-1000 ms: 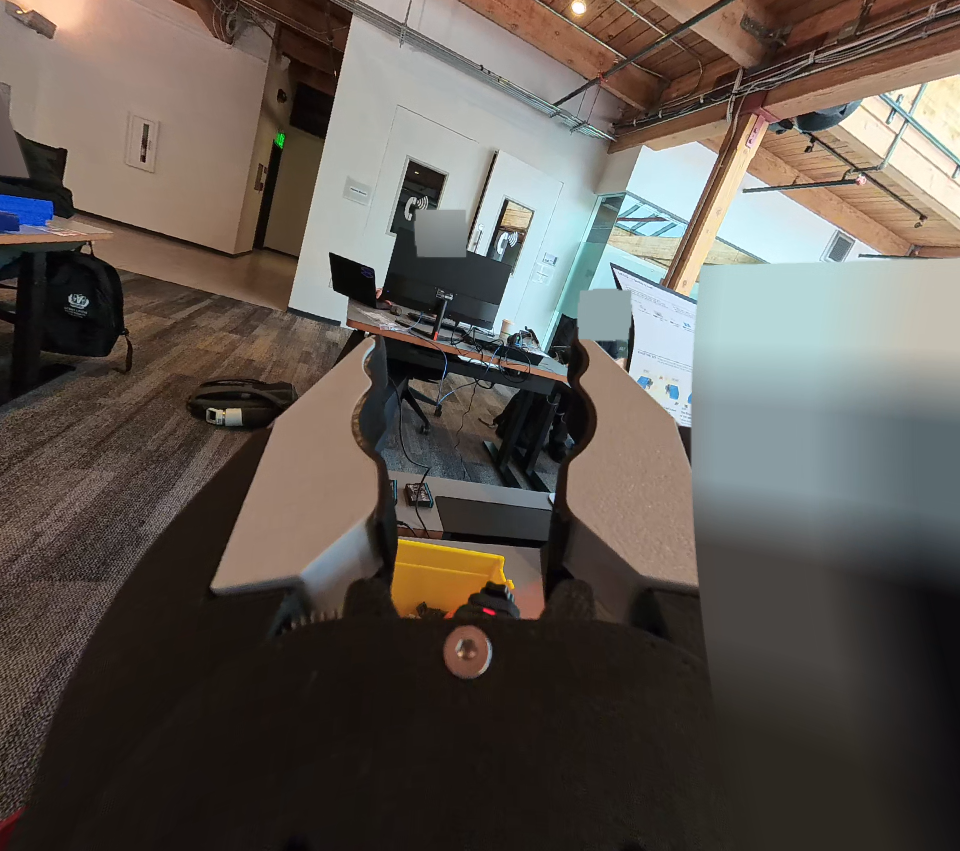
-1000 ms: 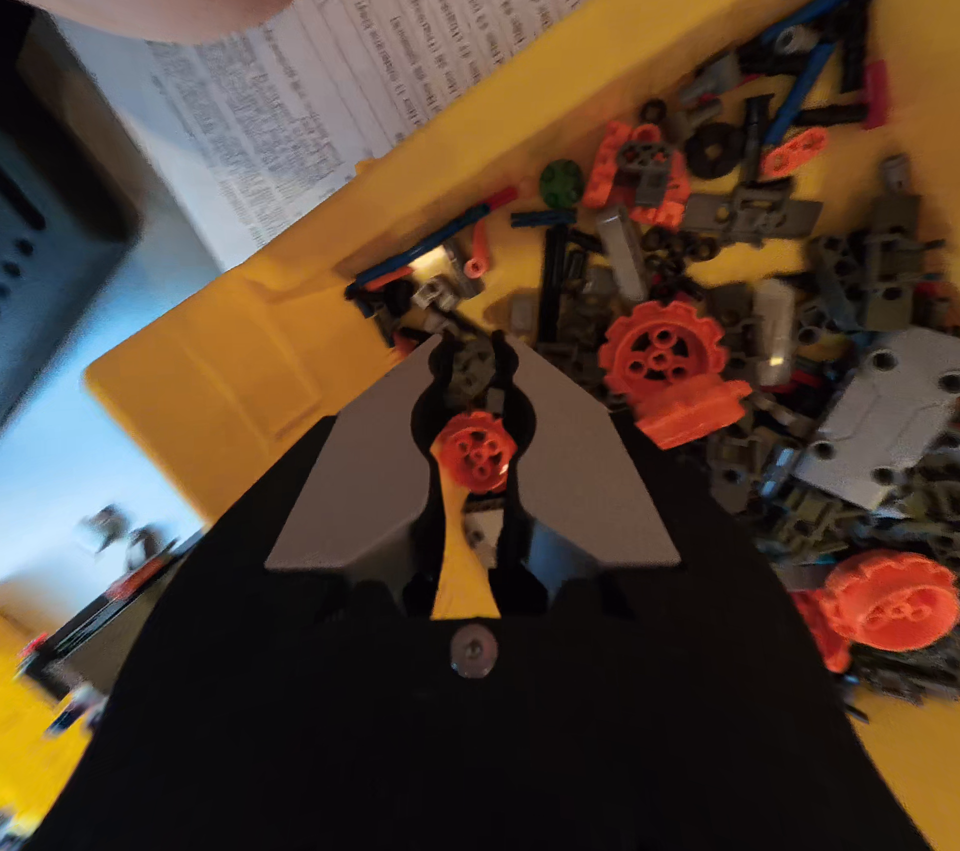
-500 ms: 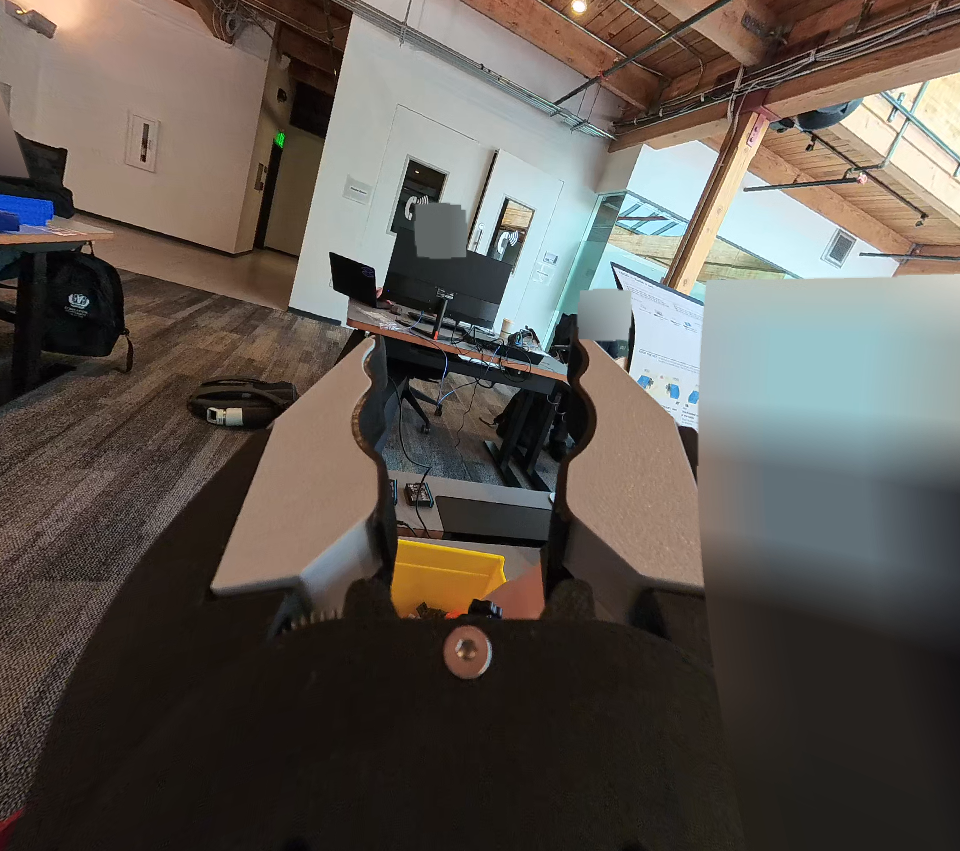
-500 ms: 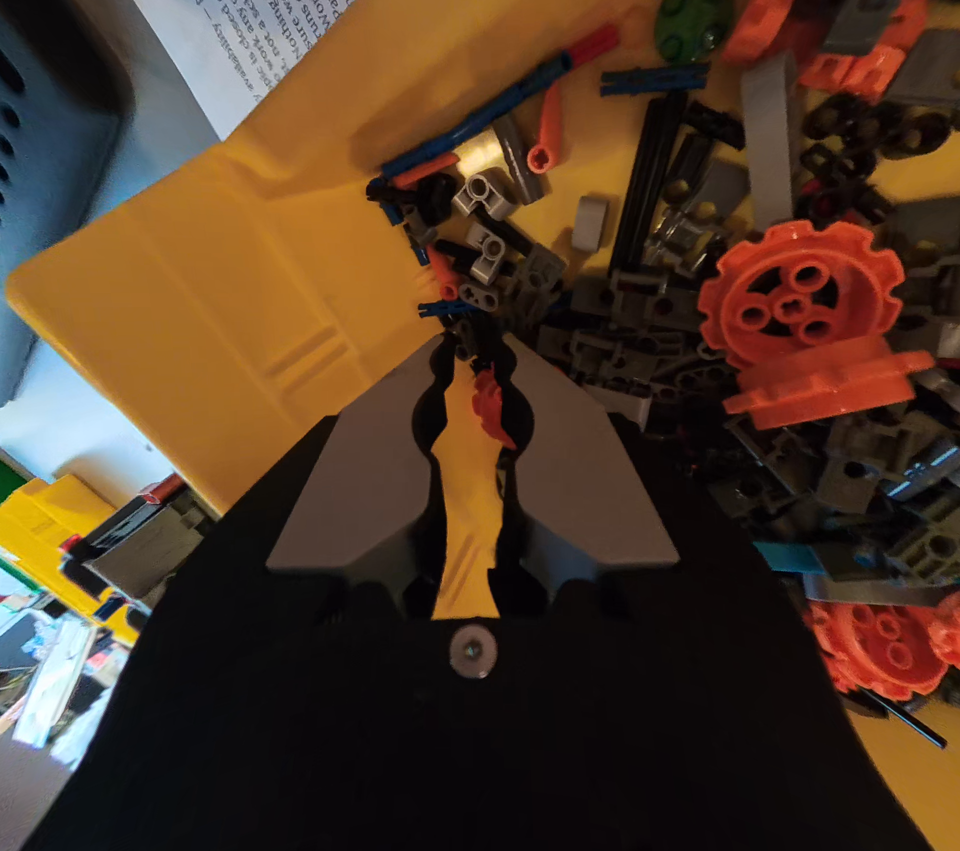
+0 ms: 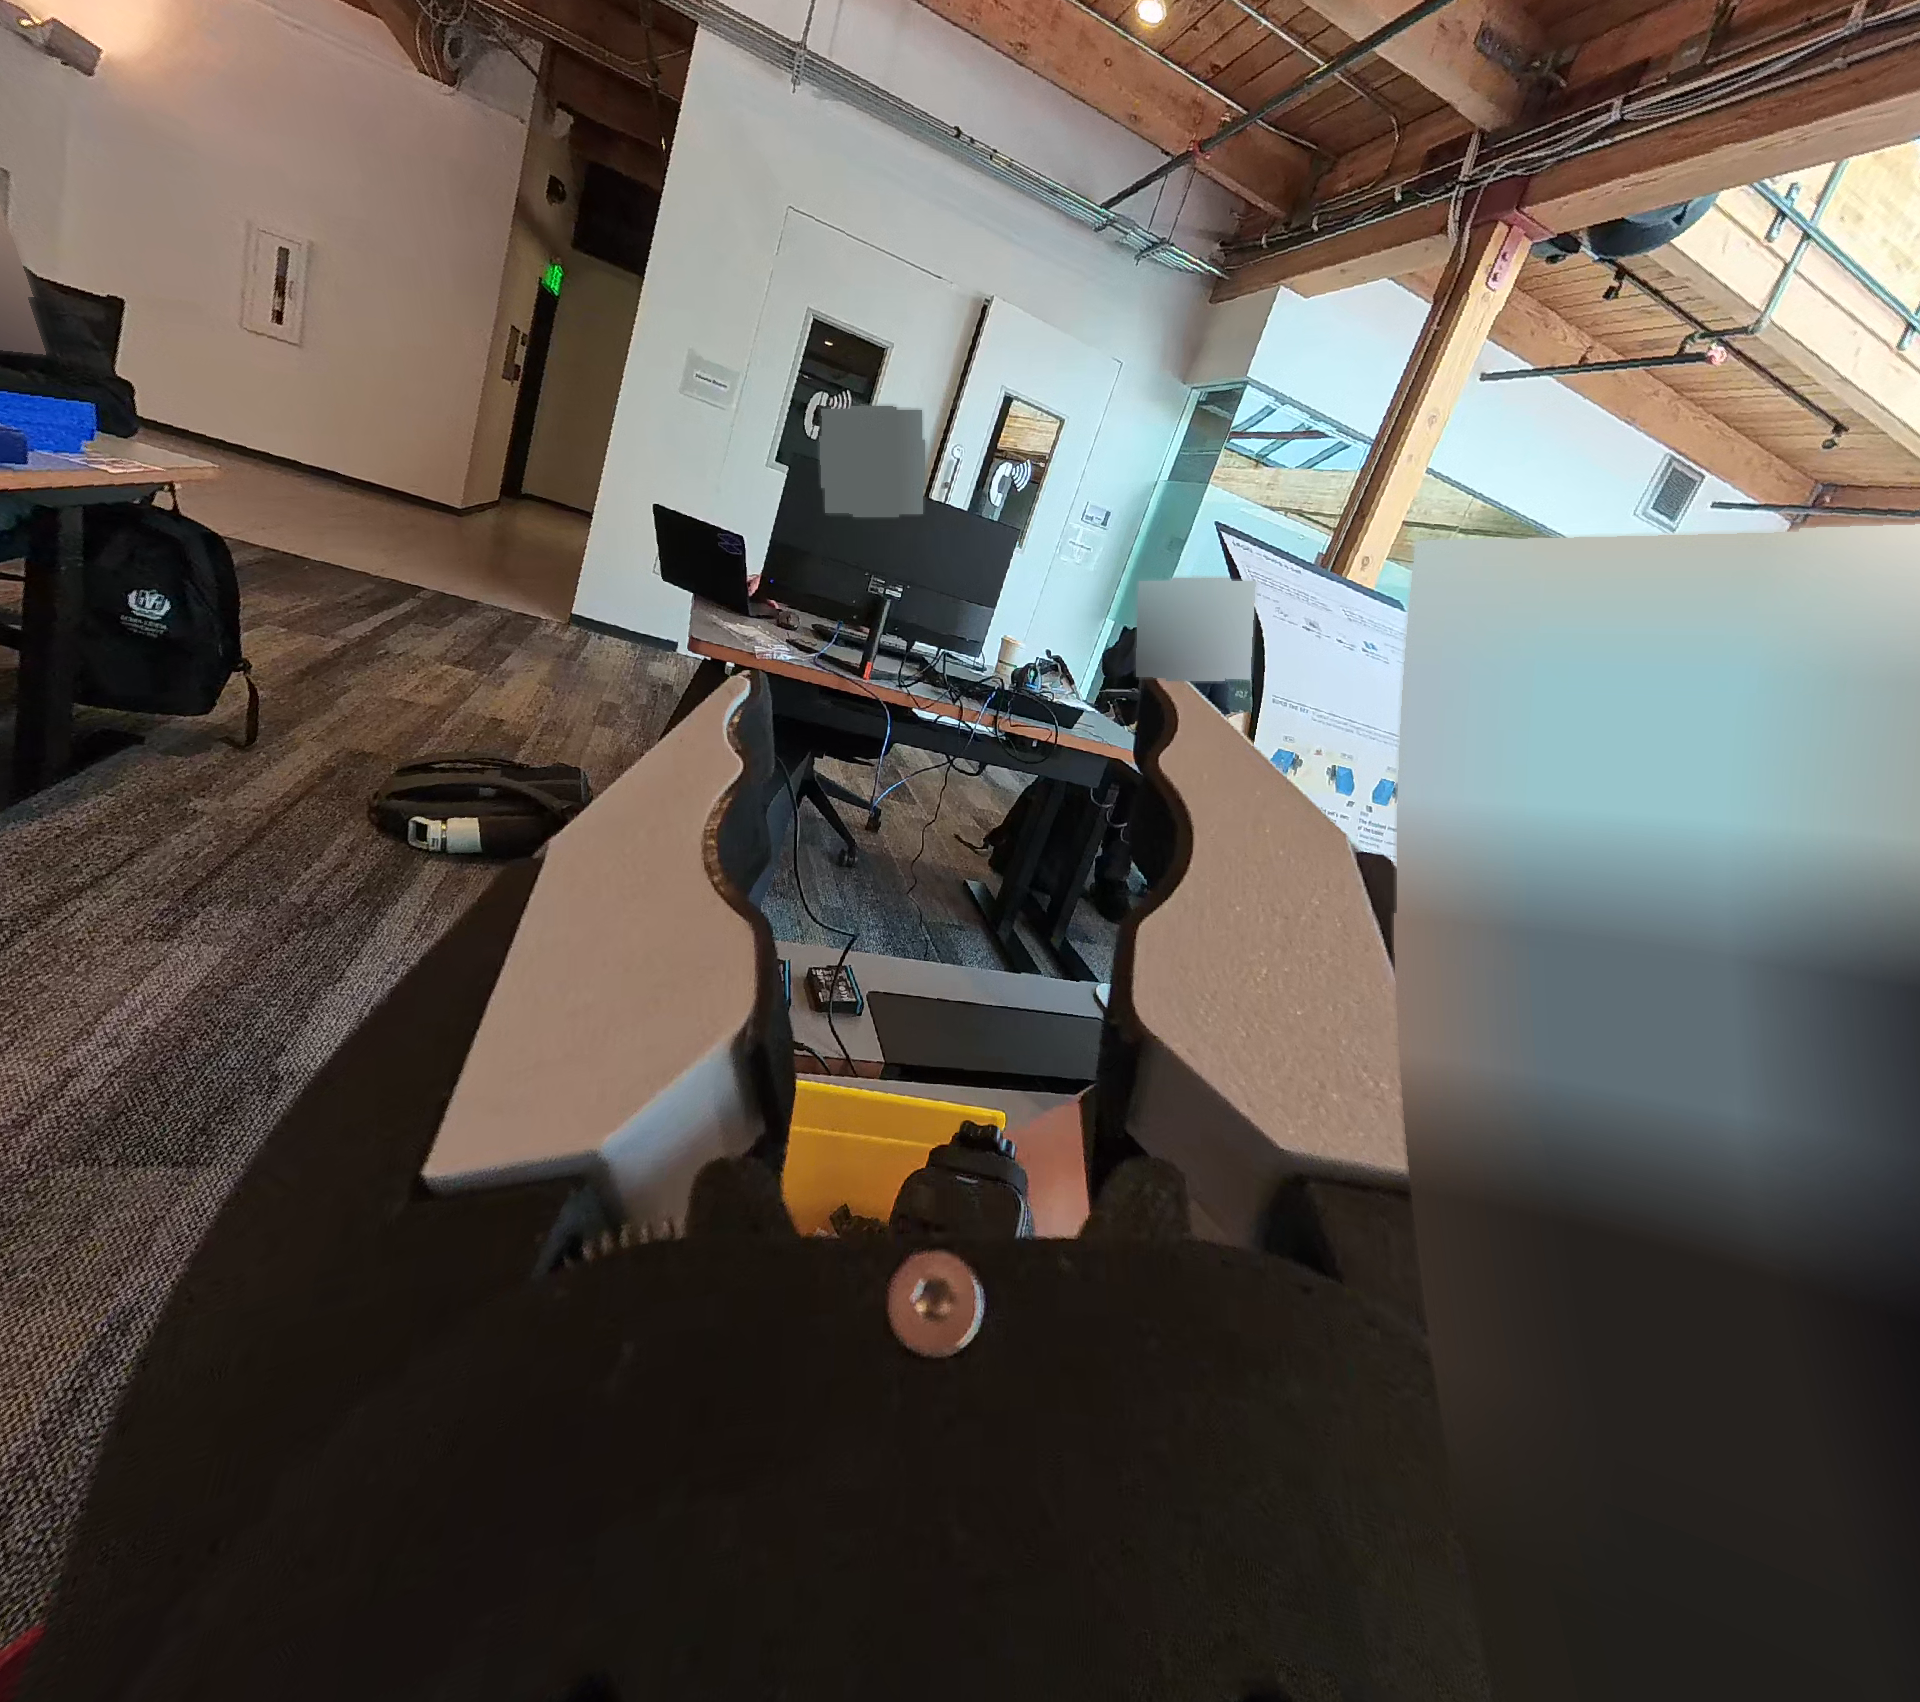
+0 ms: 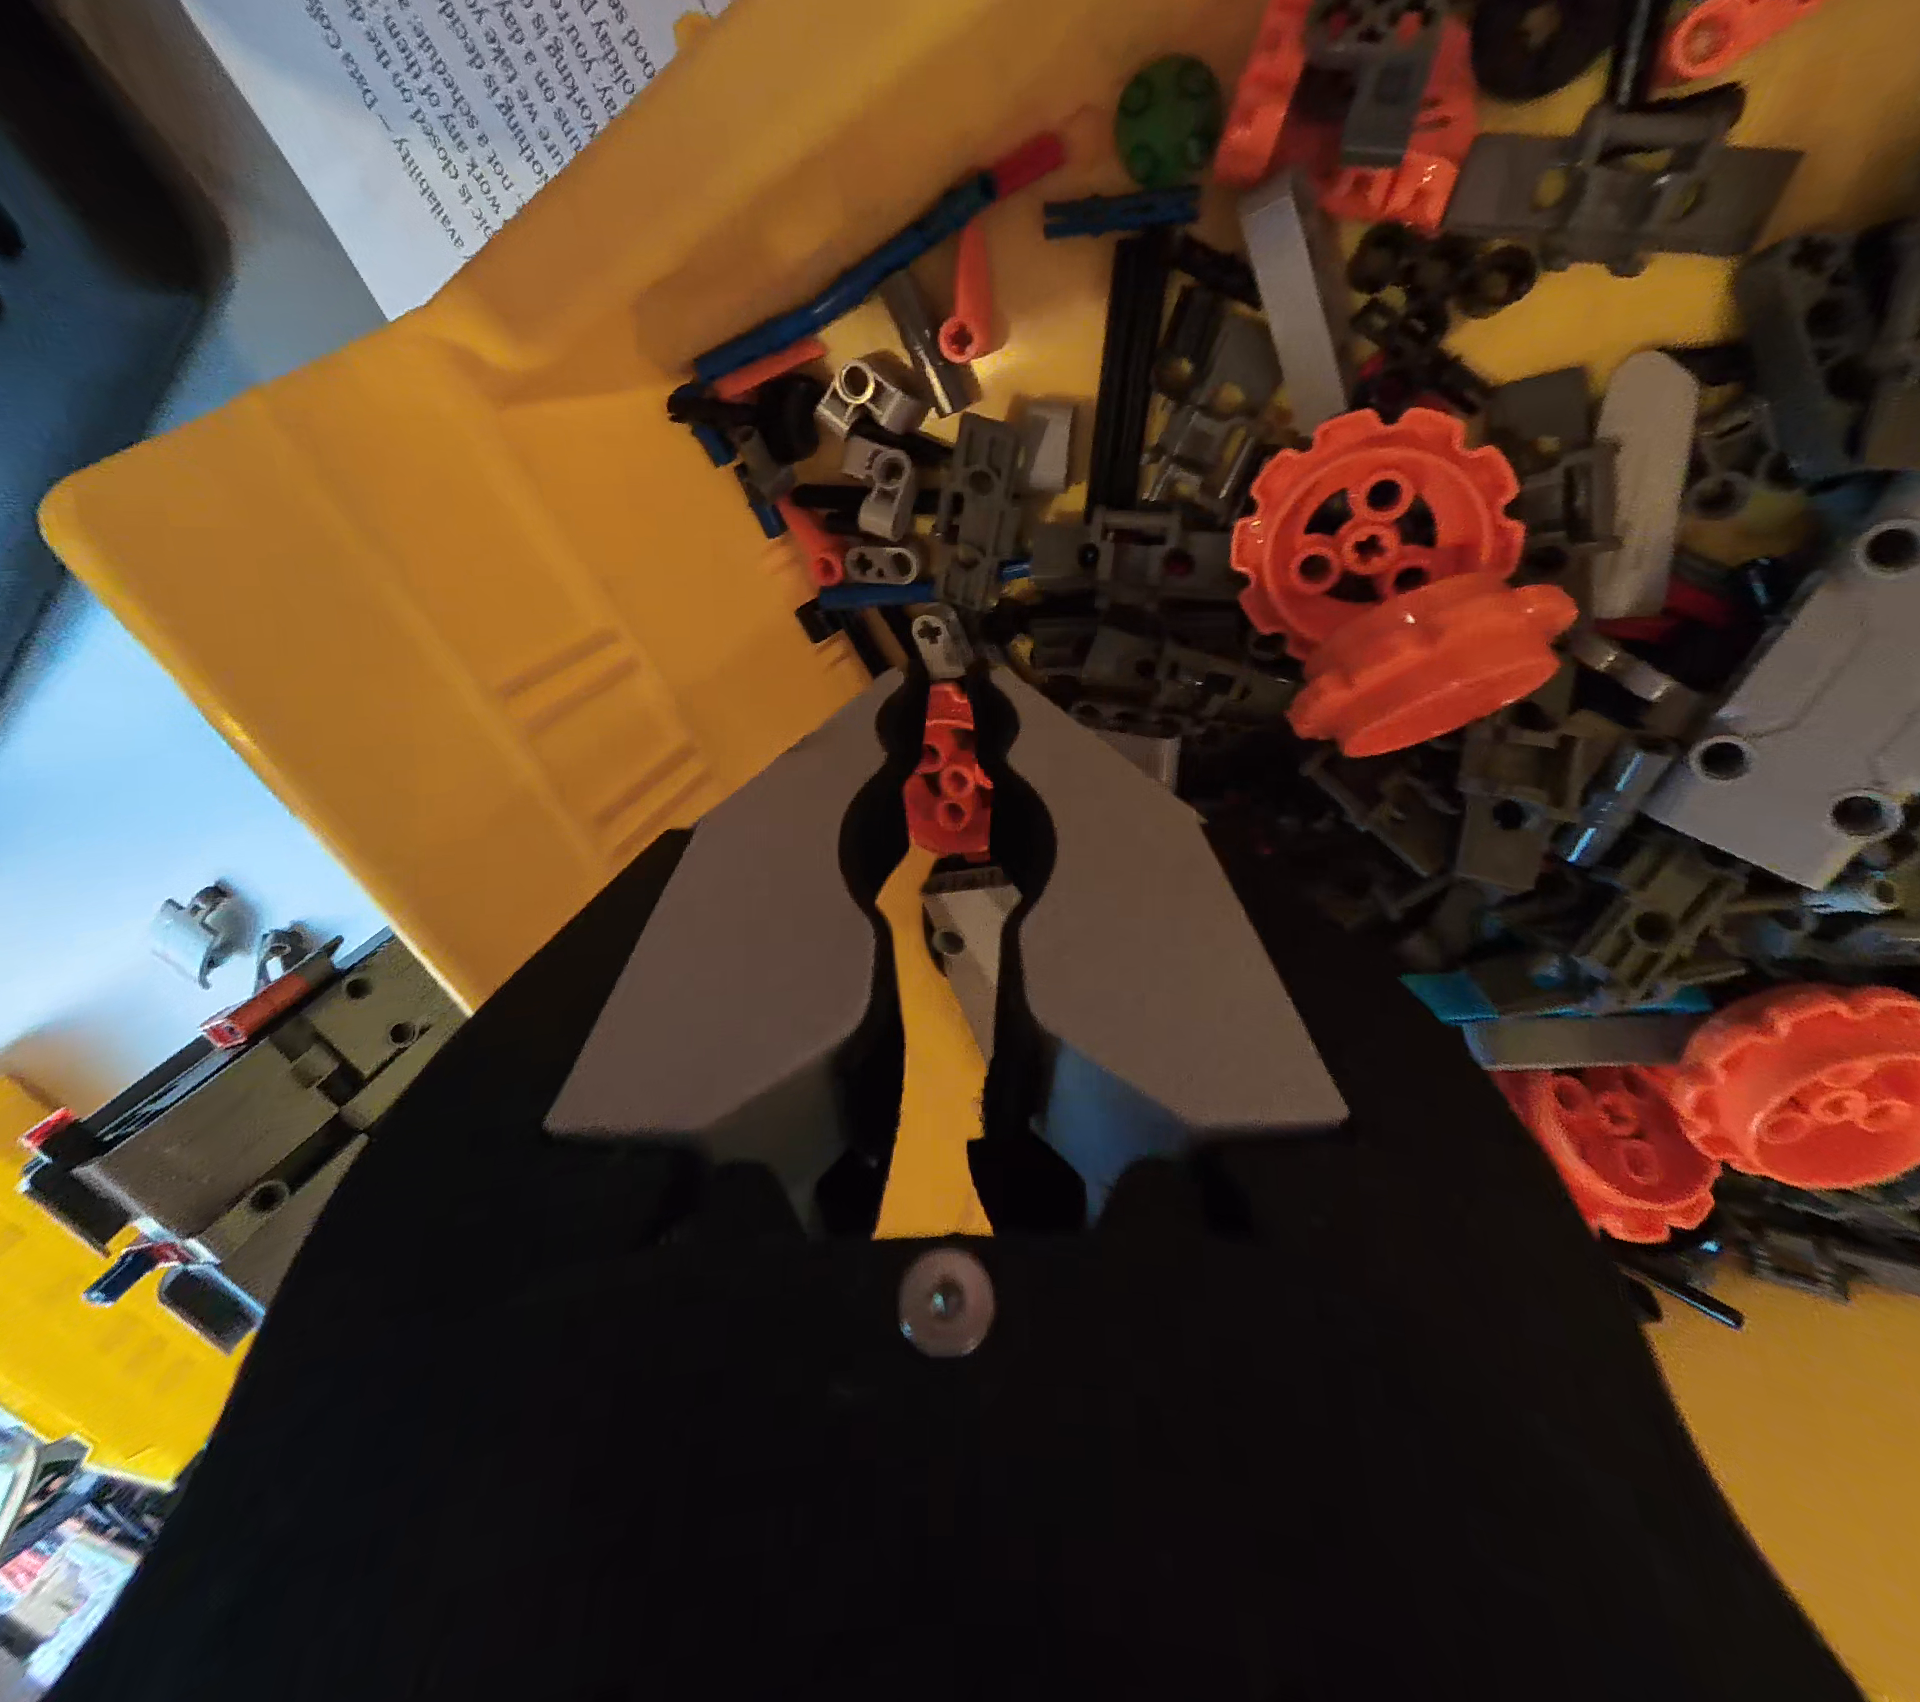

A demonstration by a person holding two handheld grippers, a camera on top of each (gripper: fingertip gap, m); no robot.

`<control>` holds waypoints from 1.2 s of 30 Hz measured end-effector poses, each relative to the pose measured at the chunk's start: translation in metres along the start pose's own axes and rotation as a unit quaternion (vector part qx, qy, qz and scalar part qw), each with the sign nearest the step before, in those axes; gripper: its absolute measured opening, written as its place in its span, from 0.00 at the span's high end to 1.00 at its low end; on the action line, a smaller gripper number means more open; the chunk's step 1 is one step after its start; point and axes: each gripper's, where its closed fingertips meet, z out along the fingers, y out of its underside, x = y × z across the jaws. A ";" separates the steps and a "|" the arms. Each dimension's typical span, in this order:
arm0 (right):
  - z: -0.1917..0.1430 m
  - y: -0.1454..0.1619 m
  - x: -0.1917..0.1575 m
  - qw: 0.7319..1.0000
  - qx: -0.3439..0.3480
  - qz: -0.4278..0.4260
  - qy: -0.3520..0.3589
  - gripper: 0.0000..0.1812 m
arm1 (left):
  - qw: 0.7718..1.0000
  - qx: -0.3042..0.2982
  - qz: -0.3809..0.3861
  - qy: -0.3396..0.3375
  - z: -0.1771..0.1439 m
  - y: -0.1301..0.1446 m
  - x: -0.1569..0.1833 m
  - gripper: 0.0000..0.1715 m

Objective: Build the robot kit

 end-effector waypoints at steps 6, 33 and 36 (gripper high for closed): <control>0.011 0.001 -0.004 0.999 -0.014 -0.029 0.012 0.93 | 1.000 0.000 0.001 0.001 0.000 0.000 0.000 0.61; -0.127 0.206 -0.196 0.745 0.268 0.378 0.481 0.97 | 0.999 -0.028 0.035 0.029 0.035 0.024 0.041 0.61; -0.069 0.277 -0.271 0.642 0.296 0.488 0.511 0.97 | 0.994 -0.045 0.044 0.089 0.053 0.044 0.083 0.61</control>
